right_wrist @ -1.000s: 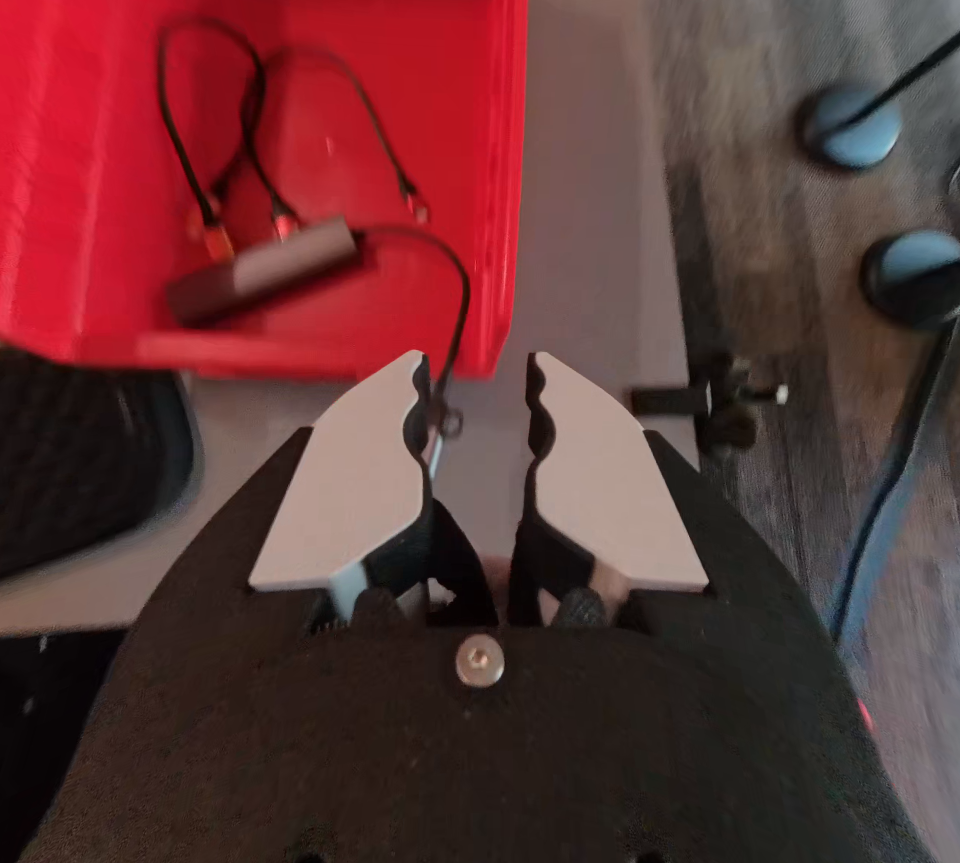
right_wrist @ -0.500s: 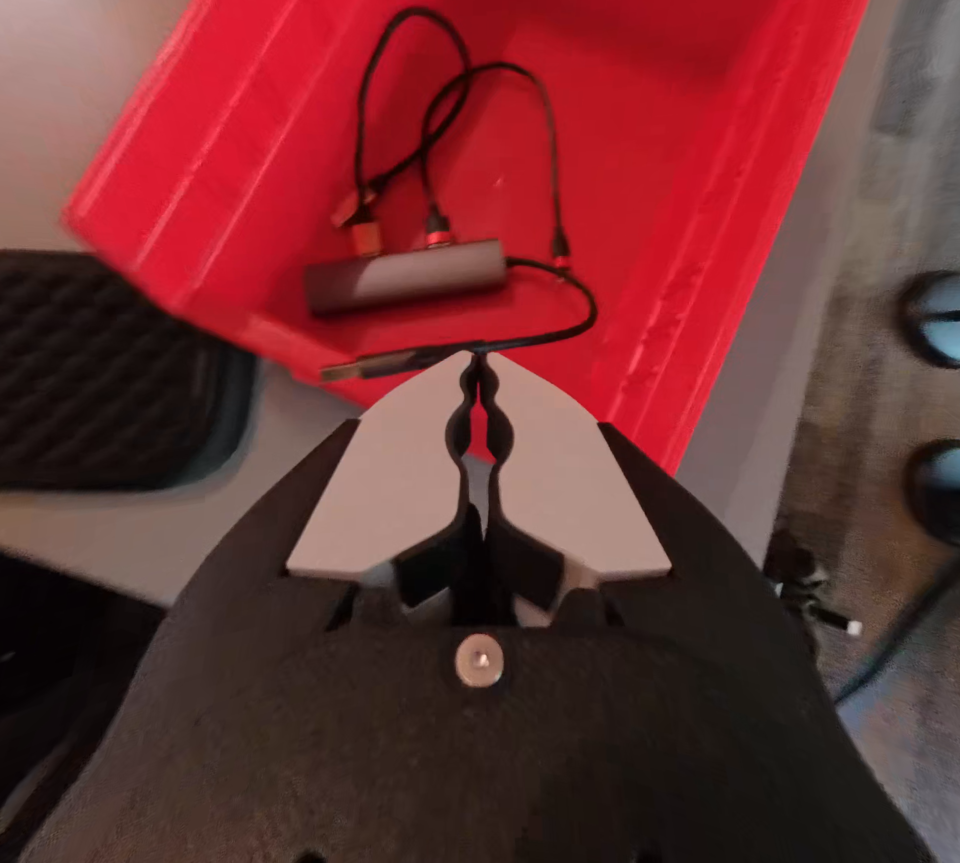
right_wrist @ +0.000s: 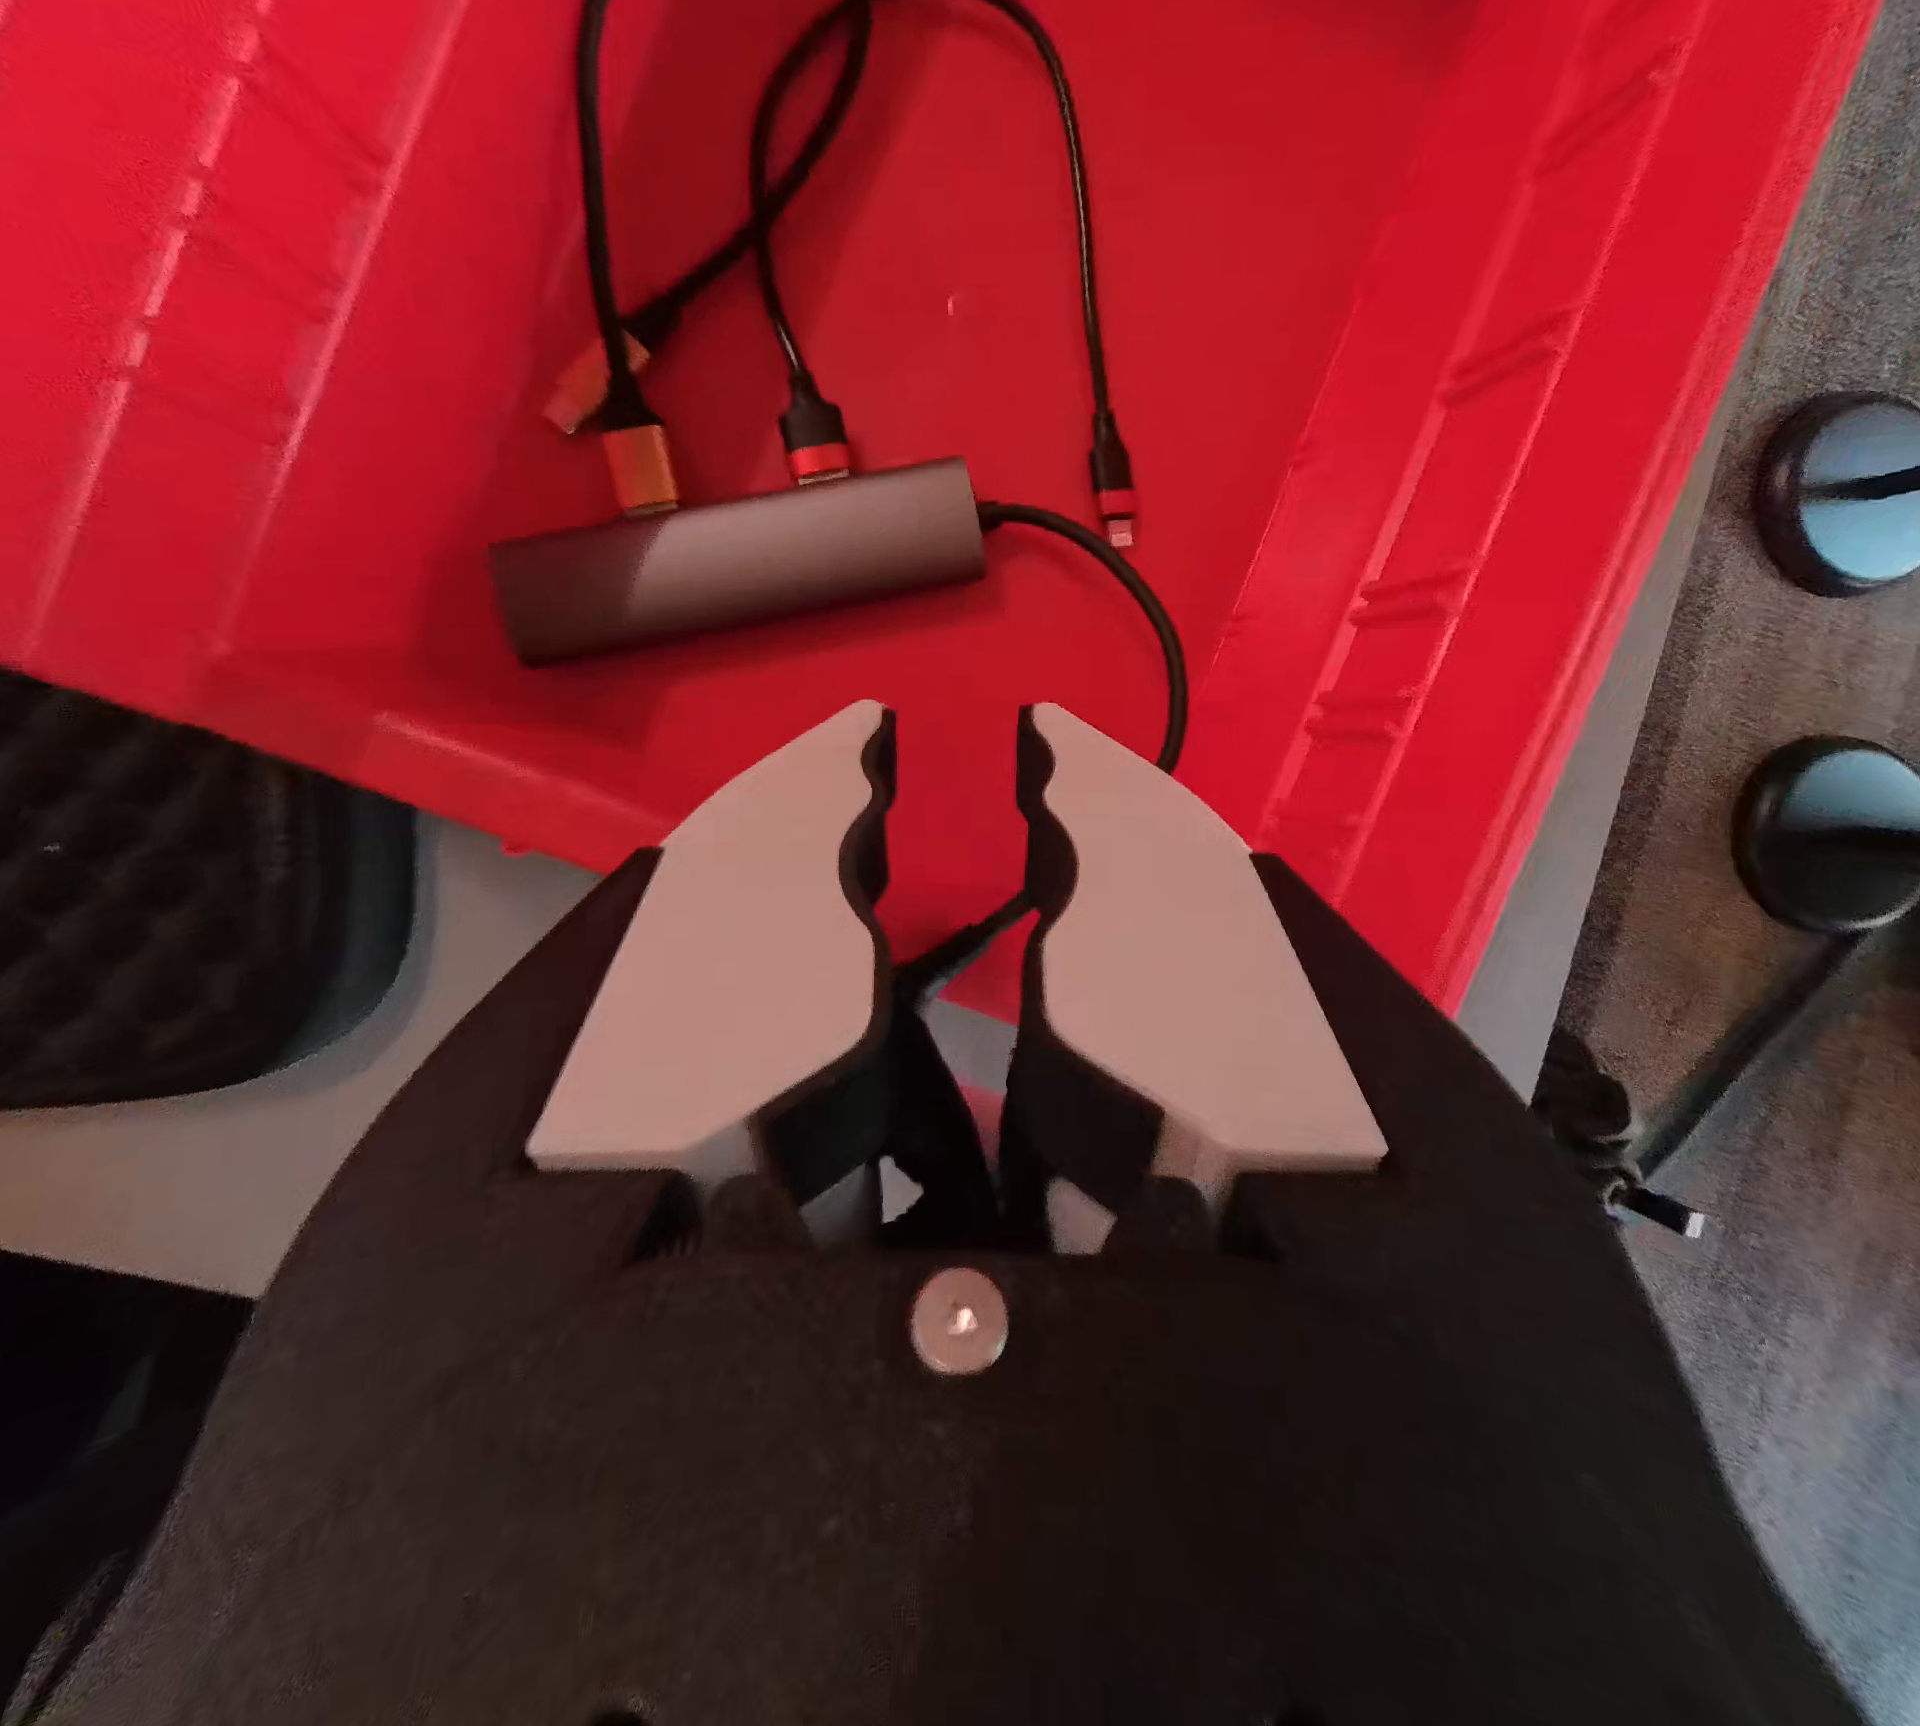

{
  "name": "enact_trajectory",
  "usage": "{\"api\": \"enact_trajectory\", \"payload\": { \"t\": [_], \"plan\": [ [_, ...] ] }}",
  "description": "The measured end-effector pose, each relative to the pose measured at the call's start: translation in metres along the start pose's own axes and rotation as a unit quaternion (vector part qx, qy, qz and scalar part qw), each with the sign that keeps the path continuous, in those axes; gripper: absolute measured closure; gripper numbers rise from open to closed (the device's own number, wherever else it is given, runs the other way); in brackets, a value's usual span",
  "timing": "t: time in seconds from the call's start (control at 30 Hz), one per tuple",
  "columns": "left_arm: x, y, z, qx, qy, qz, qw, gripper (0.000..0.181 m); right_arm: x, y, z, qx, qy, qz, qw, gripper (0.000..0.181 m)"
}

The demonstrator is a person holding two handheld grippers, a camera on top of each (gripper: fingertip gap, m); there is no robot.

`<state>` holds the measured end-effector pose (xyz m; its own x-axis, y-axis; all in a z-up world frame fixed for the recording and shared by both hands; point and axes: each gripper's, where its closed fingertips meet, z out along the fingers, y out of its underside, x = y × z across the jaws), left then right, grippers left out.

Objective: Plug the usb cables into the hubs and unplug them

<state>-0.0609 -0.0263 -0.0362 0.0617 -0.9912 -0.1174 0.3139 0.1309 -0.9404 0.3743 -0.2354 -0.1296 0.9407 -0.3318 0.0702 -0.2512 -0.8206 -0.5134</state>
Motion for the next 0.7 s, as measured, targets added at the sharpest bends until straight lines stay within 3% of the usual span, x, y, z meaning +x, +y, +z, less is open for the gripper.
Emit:
{"api": "enact_trajectory", "payload": {
  "t": [0.2, 0.33, 0.47, 0.7],
  "plan": [
    [0.0, 0.002, 0.002, -0.008, 0.003, -0.002, 1.0, 0.159, -0.004, 0.003, -0.013, 0.028, -0.025, 0.0, 0.999, 0.158],
    [0.001, 0.003, 0.002, -0.009, 0.005, 0.001, 1.0, 0.159, -0.012, -0.027, -0.047, 0.14, -0.023, -0.028, 0.989, 0.152],
    [0.002, 0.002, 0.001, -0.006, 0.004, 0.003, 1.0, 0.159, -0.036, -0.06, -0.098, 0.281, -0.038, -0.067, 0.957, 0.142],
    [0.004, 0.002, 0.002, -0.006, 0.01, 0.011, 1.0, 0.158, -0.08, -0.085, -0.163, 0.404, -0.041, -0.104, 0.908, 0.098]
  ]
}}
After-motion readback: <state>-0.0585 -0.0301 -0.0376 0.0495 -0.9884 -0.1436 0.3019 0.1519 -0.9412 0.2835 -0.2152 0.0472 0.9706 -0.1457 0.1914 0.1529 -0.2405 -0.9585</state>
